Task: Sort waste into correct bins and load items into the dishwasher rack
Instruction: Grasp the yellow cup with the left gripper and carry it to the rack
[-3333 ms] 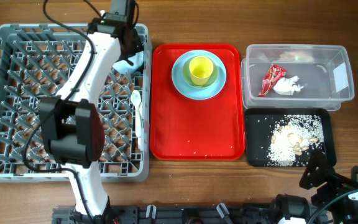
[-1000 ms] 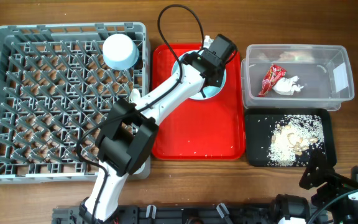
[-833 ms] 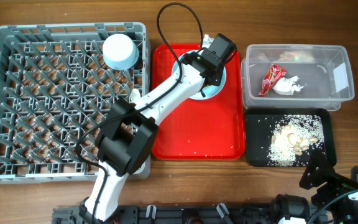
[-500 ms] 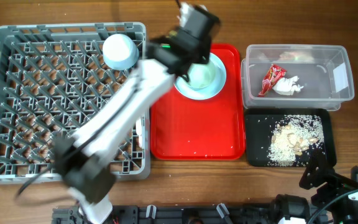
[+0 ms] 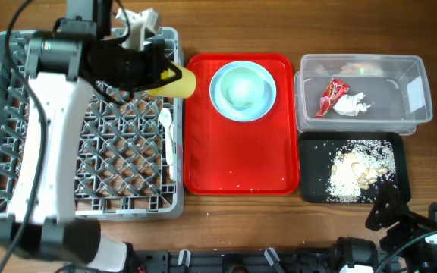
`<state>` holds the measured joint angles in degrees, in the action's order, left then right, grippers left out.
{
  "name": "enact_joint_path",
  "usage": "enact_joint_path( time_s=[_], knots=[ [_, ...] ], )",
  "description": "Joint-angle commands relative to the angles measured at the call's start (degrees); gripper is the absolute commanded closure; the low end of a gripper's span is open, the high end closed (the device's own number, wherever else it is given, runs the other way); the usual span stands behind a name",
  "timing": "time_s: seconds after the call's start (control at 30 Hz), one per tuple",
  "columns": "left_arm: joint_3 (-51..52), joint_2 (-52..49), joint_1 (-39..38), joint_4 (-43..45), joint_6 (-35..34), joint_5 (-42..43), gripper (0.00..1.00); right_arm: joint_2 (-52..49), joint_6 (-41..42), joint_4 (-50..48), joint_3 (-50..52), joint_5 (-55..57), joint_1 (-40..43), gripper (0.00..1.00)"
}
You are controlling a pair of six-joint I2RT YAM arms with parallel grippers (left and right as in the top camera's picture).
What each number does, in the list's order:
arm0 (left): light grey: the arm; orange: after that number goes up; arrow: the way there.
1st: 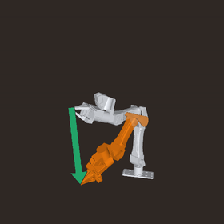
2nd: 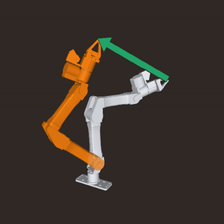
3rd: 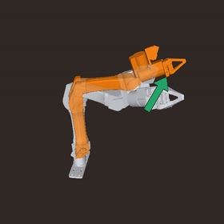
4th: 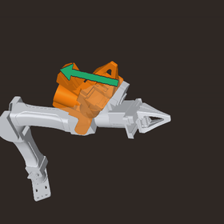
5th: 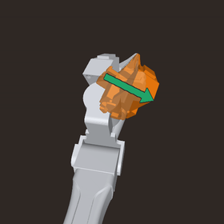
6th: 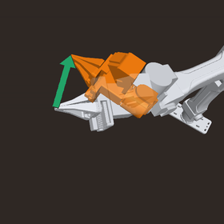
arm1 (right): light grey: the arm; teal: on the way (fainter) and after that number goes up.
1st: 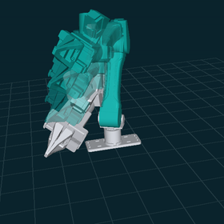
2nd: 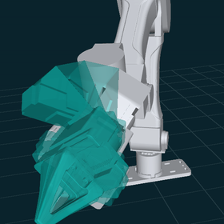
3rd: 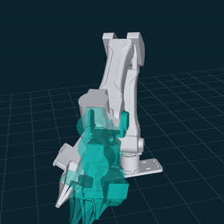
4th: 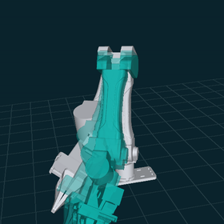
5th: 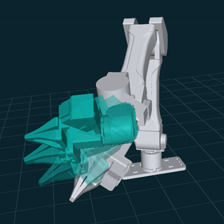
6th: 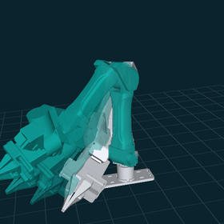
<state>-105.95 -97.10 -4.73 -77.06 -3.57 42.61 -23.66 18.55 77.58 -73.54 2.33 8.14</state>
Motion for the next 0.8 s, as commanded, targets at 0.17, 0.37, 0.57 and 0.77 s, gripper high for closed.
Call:
enact_joint_path(
  time_s=[0.17,0.37,0.57,0.77],
  knots=[
    [7.54,-12.33,12.26,-0.59,15.74,28.28,0.96,0.37,-0.37,-0.02,0.04,-0.74,0.13,0.00],
    [13.18,-18.49,16.90,-0.59,19.47,30.25,0.96,0.37,-0.37,-0.02,0.04,-0.74,0.13,0.00],
    [18.12,-20.15,21.35,0.79,21.40,29.75,0.96,0.37,-0.37,-0.02,0.04,-0.74,0.13,0.00],
    [23.52,-20.15,22.64,3.91,24.17,30.47,0.96,0.37,-0.37,-0.02,0.04,-0.74,0.13,0.00]
  ],
)
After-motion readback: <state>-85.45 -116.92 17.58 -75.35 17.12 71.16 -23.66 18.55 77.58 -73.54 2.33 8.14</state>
